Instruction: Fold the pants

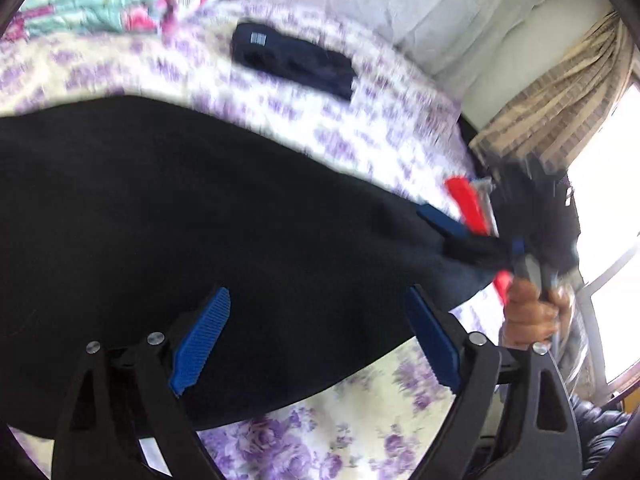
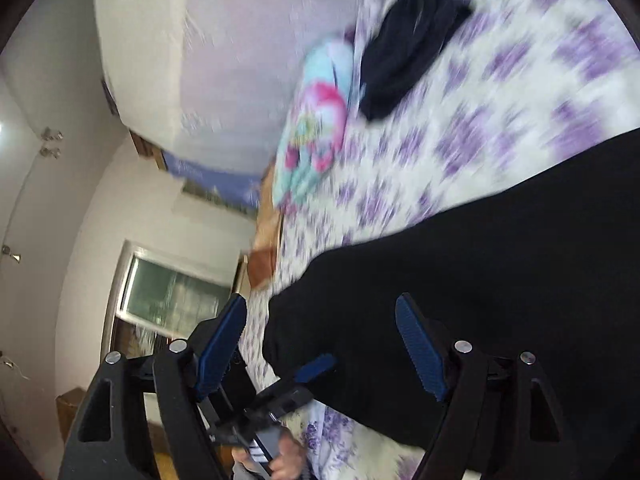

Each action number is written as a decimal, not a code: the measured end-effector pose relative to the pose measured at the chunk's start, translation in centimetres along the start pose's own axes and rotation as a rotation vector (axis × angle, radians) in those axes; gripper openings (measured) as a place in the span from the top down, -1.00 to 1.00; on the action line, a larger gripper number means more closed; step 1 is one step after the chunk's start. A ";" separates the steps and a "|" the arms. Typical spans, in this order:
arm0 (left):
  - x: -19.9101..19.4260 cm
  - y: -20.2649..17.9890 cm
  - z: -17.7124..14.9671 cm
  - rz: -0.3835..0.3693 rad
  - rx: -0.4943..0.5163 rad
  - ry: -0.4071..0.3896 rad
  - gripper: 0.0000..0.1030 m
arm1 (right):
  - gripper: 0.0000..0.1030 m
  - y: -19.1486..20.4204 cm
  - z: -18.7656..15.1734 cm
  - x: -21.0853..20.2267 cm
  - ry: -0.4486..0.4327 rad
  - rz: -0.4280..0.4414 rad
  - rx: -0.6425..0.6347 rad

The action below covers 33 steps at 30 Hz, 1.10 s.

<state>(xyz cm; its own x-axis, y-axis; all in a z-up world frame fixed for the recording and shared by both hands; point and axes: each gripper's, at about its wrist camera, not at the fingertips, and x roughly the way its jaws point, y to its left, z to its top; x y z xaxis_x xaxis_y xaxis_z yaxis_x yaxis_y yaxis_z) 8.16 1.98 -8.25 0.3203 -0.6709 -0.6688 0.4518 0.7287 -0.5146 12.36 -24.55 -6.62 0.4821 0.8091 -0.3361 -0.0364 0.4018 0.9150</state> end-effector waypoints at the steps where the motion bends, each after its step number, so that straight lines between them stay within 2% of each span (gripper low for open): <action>1: 0.5 0.2 -0.4 0.015 0.009 0.011 -0.68 | -0.51 0.1 0.2 1.7 0.038 -0.002 0.004; 3: 0.8 0.1 -1.1 0.035 0.049 0.006 -0.68 | -0.51 -0.5 0.8 4.6 0.086 -0.042 0.032; 4: 0.6 0.0 -1.3 0.047 0.067 0.005 -0.68 | -0.51 -1.2 1.5 5.6 0.078 -0.084 0.044; 6: 0.6 -0.4 -1.7 0.072 0.098 0.005 -0.68 | -0.43 -2.1 3.2 6.2 0.041 -0.104 0.054; 10: 0.3 0.0 -1.7 0.056 0.092 0.000 -0.69 | -0.43 -1.5 5.2 3.6 -0.081 -0.118 0.023; 11: 0.0 0.2 -1.5 0.042 0.080 -0.002 -0.69 | -0.43 -1.4 5.3 2.6 -0.088 -0.102 0.023; 14: -0.4 0.4 -0.8 0.003 0.032 -0.014 -0.69 | -0.50 -0.9 3.9 -0.8 -0.087 -0.035 0.013; 17: -0.5 0.5 0.3 -0.031 0.002 -0.032 -0.77 | -0.65 -1.1 0.9 -3.0 -0.068 -0.028 -0.002; 19: 0.3 0.9 1.1 -0.020 -0.014 -0.033 -0.78 | -0.69 -2.4 -0.2 -3.7 -0.070 -0.053 0.018; 20: 1.0 1.2 1.4 -0.005 -0.020 -0.024 -0.78 | -0.68 -3.4 -0.3 -4.4 -0.092 -0.077 0.031; 23: 1.8 0.5 1.0 0.052 0.031 -0.013 -0.78 | -0.24 -6.2 1.0 -7.4 -0.217 -0.092 0.098; 25: 1.8 -0.2 0.6 0.091 0.066 -0.013 -0.78 | -0.25 -6.5 1.3 -10.7 -0.323 -0.077 0.123; 28: 1.4 -0.3 0.4 0.098 0.047 -0.016 -0.78 | -0.45 -5.4 0.2 -15.6 -0.408 -0.076 0.064; 33: 1.5 -1.0 1.3 0.012 -0.006 -0.023 -0.79 | -0.53 -6.2 -4.4 -23.3 -0.515 -0.064 0.091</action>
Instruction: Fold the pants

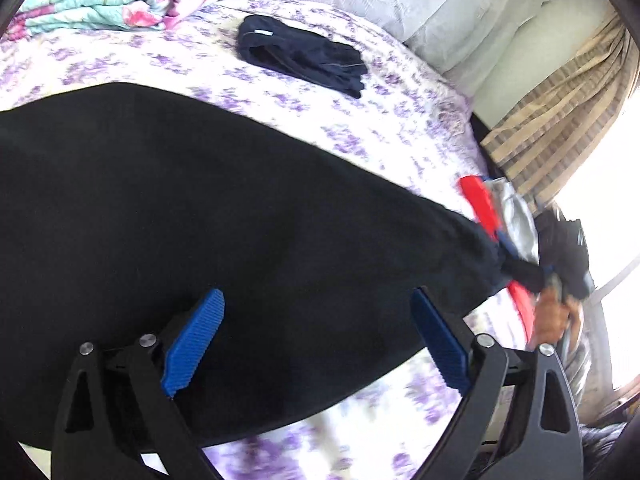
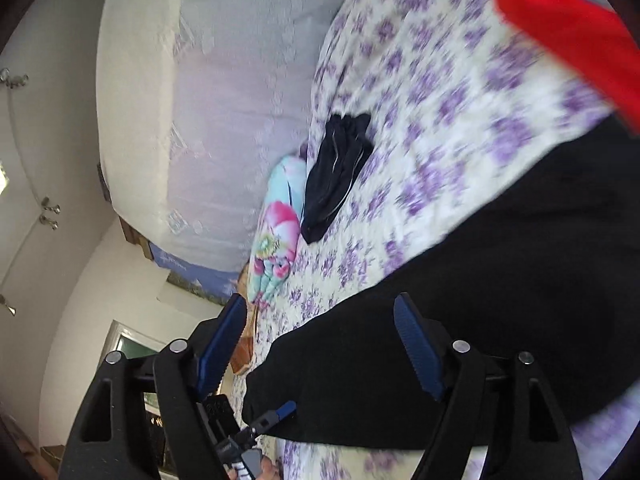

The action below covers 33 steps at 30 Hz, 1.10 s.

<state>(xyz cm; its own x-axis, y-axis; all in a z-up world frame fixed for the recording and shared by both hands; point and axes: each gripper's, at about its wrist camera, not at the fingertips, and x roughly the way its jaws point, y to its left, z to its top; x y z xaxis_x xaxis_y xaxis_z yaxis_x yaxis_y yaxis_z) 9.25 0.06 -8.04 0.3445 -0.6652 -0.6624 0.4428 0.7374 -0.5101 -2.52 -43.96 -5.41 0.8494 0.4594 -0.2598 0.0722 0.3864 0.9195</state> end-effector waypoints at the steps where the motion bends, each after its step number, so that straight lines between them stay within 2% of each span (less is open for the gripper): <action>1: 0.2 -0.3 0.1 -0.004 0.008 -0.001 -0.79 | -0.58 -0.8 0.0 -1.7 -0.024 0.010 0.032; 3: 1.2 -0.8 0.0 0.003 0.022 0.004 -0.81 | -0.63 -2.0 0.2 -3.1 -0.041 0.039 0.079; 4: 1.8 -0.8 -0.1 0.013 0.021 0.014 -0.81 | -0.64 -2.5 0.5 -3.3 -0.043 0.023 0.084; 7: 2.3 -0.9 -0.7 0.042 0.061 0.006 -0.81 | -0.61 -4.7 1.6 -3.8 -0.088 -0.179 0.073; 8: 2.1 -1.0 -0.9 0.046 0.069 0.004 -0.81 | -0.42 -5.6 1.9 -4.0 -0.091 -0.151 0.111; 9: 1.9 -0.9 -1.1 0.053 0.066 0.001 -0.81 | -0.31 -6.2 2.0 -4.7 -0.107 -0.111 0.157; 11: 1.4 -0.8 -1.3 0.054 0.051 0.000 -0.81 | -0.33 -5.6 1.6 -5.8 -0.135 -0.091 0.144; 12: 1.1 -0.7 -1.2 0.054 0.037 0.001 -0.81 | -0.43 -5.0 1.3 -6.5 -0.139 -0.103 0.110; 14: 0.7 -0.8 -1.0 0.046 0.017 -0.002 -0.81 | -0.51 -3.8 0.2 -7.3 -0.117 -0.120 0.057; 18: 0.8 -1.8 -0.6 0.007 0.013 -0.024 -0.81 | -0.51 -4.7 -1.5 -8.5 -0.140 -0.152 0.093; 22: 2.3 -2.0 -1.2 0.043 0.029 -0.013 -0.82 | -0.49 -6.0 -1.4 -7.5 -0.148 -0.216 0.115; 26: 2.0 -1.6 -1.7 0.021 0.036 -0.031 -0.82 | -0.45 -6.0 -0.6 -6.2 -0.165 -0.304 0.122; 28: 2.1 -1.5 -1.8 0.014 0.039 -0.034 -0.85 | -0.50 -4.9 -0.5 -5.6 -0.172 -0.335 0.102; 30: 2.2 -1.7 -1.9 0.015 0.053 -0.035 -0.89 | -0.50 -2.6 -0.5 -4.5 -0.155 -0.300 0.018; 33: 2.3 -1.7 -1.9 0.015 0.063 -0.034 -0.90 | -0.50 -0.5 0.1 -4.3 -0.178 -0.276 -0.051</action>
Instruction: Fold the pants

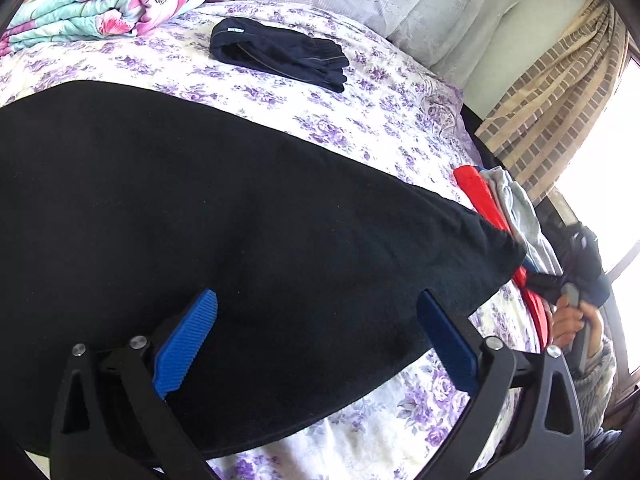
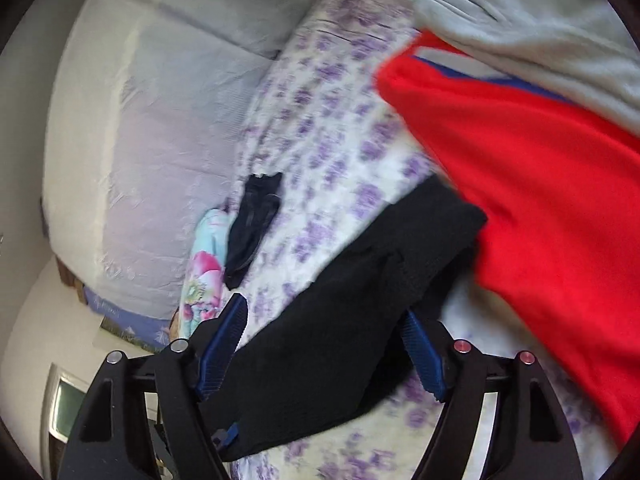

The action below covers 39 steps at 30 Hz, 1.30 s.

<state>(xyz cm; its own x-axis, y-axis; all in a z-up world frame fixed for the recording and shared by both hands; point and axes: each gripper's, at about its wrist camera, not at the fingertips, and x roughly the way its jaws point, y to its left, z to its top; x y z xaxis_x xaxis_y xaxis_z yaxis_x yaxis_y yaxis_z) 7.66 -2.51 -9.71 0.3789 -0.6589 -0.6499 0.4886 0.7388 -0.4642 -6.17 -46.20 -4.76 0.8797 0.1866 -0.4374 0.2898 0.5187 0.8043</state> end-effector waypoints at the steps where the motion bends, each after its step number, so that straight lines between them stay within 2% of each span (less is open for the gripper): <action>1: 0.0 0.1 0.0 -0.004 -0.001 -0.001 -0.90 | -0.50 0.2 0.5 0.2 -0.002 -0.005 -0.009; 7: -0.1 0.3 0.0 -0.020 -0.009 -0.003 -0.90 | -0.52 -1.4 1.4 2.0 0.073 -0.047 0.030; 10: 0.0 0.3 0.0 -0.018 -0.008 -0.002 -0.90 | -0.49 -3.2 0.5 1.2 0.081 -0.058 0.064; 14: 0.0 0.1 0.0 -0.008 -0.001 -0.001 -0.91 | -0.50 -4.2 -0.8 -0.8 0.092 -0.028 0.106; 17: 0.1 0.0 0.0 -0.002 0.003 0.001 -0.91 | -0.50 -4.6 -1.2 -0.3 0.082 -0.055 0.112; 22: 0.0 0.0 -0.1 -0.002 0.004 -0.002 -0.91 | -0.47 -4.2 -0.9 1.8 -0.015 -0.104 0.058; 23: -0.1 0.0 -0.1 -0.004 0.003 -0.003 -0.91 | -0.36 -4.1 -0.9 2.2 -0.024 -0.109 0.044; 24: -0.1 0.0 -0.1 -0.004 0.003 -0.003 -0.91 | -0.03 -4.4 -1.0 2.7 -0.027 -0.118 0.043; 26: -0.1 0.0 -0.1 -0.005 0.003 -0.003 -0.91 | 0.49 -5.5 -1.0 3.1 -0.036 -0.117 0.054; 27: -0.1 0.0 -0.1 -0.006 0.003 -0.004 -0.91 | 0.61 -5.9 -1.2 3.1 -0.042 -0.092 0.052; 32: -0.4 0.2 0.0 -0.013 -0.016 -0.010 -0.91 | 0.66 -5.6 -1.5 2.4 -0.074 -0.047 0.015; 34: -0.9 0.2 0.3 -0.005 -0.051 -0.023 -0.90 | 0.66 -5.1 -1.7 2.2 -0.094 -0.052 -0.015; 37: -1.1 -0.5 1.8 -0.032 -0.079 -0.028 -0.90 | 0.66 -5.0 -1.7 2.4 -0.100 -0.068 -0.033; 39: -0.8 -1.5 2.8 0.017 -0.064 -0.053 -0.90 | 0.66 -5.4 -1.5 2.4 -0.098 -0.044 -0.006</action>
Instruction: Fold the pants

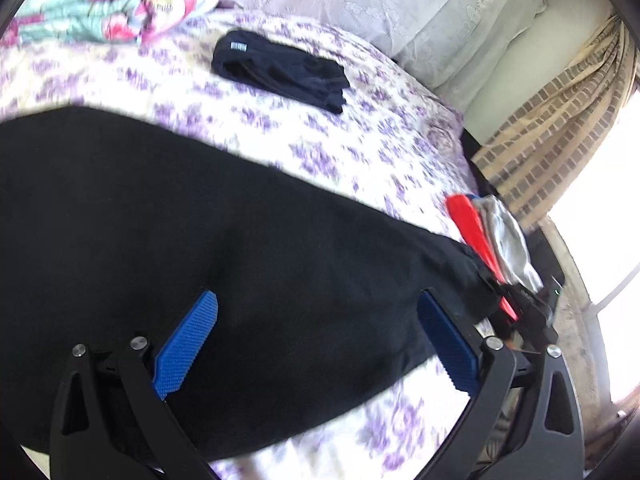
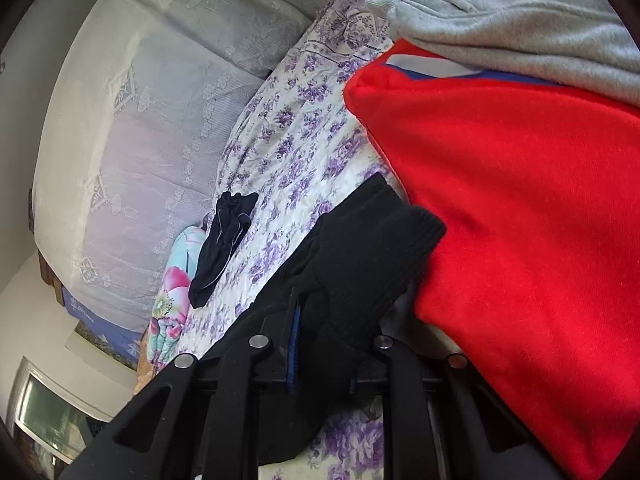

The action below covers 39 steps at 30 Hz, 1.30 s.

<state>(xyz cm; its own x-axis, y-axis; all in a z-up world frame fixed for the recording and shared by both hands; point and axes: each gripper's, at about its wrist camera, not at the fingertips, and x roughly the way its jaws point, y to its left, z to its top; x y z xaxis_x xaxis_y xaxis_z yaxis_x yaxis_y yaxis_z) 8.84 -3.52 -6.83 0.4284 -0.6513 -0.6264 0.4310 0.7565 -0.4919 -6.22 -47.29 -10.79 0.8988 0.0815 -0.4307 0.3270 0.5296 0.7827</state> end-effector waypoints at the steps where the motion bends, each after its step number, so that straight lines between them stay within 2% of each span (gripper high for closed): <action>1: 0.3 -0.5 0.2 0.035 0.017 -0.014 -0.90 | 0.66 -0.1 0.0 0.0 0.000 0.010 0.007; 4: 2.1 -1.4 -0.1 0.167 0.068 -0.003 -0.90 | 0.66 -0.1 -0.1 0.0 -0.002 0.009 0.001; 6: 3.7 -1.1 -0.8 0.251 0.089 0.053 -0.90 | 0.66 -0.1 -0.1 0.1 -0.004 0.008 -0.001; 11: 5.3 -2.0 -1.5 0.373 0.196 0.088 -0.91 | 0.66 0.6 -0.3 -0.1 -0.017 -0.006 -0.037; 15: 4.8 -1.8 -1.4 0.361 0.184 0.087 -0.90 | 0.67 2.9 -0.6 -0.8 -0.045 -0.038 -0.142; 18: 2.2 -0.9 -1.1 0.273 0.120 0.044 -0.90 | 0.67 5.7 -0.7 -1.3 -0.060 -0.058 -0.243; 20: 0.0 0.0 -0.8 0.255 0.090 -0.003 -0.90 | 0.68 7.8 -0.8 -1.4 -0.061 -0.056 -0.297; 24: -6.4 3.8 -0.6 0.287 0.022 -0.130 -0.90 | 0.69 14.6 -2.4 -0.5 -0.058 -0.059 -0.507; 27: -11.3 7.6 -1.0 0.338 -0.070 -0.213 -0.90 | 0.69 20.8 -6.0 1.4 -0.026 -0.049 -0.723; 29: -13.9 9.8 -1.5 0.364 -0.127 -0.254 -0.91 | 0.69 24.9 -9.7 3.4 0.015 -0.049 -0.898; 32: -17.1 13.2 -2.8 0.402 -0.218 -0.309 -0.91 | 0.69 29.1 -17.4 7.4 0.125 -0.068 -1.184; 35: -18.7 16.5 -4.1 0.411 -0.311 -0.326 -0.91 | 0.69 29.4 -26.1 12.3 0.285 -0.153 -1.469; 36: -18.8 17.6 -4.7 0.404 -0.350 -0.323 -0.91 | 0.69 28.9 -27.6 13.3 0.322 -0.182 -1.521; 37: -19.0 18.3 -5.1 0.399 -0.368 -0.322 -0.91 | 0.68 28.3 -29.3 14.1 0.332 -0.228 -1.592; 39: -19.2 19.5 -6.1 0.390 -0.393 -0.315 -0.91 | 0.60 28.2 -30.4 13.4 0.276 -0.255 -1.659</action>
<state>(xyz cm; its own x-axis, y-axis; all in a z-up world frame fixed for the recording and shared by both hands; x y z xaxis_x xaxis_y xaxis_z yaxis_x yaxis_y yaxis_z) 4.15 24.12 -8.13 0.7342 -0.2640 -0.6256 -0.1019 0.8680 -0.4859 6.17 -5.56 -8.20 0.7433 -0.1002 -0.6615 -0.3504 0.7840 -0.5124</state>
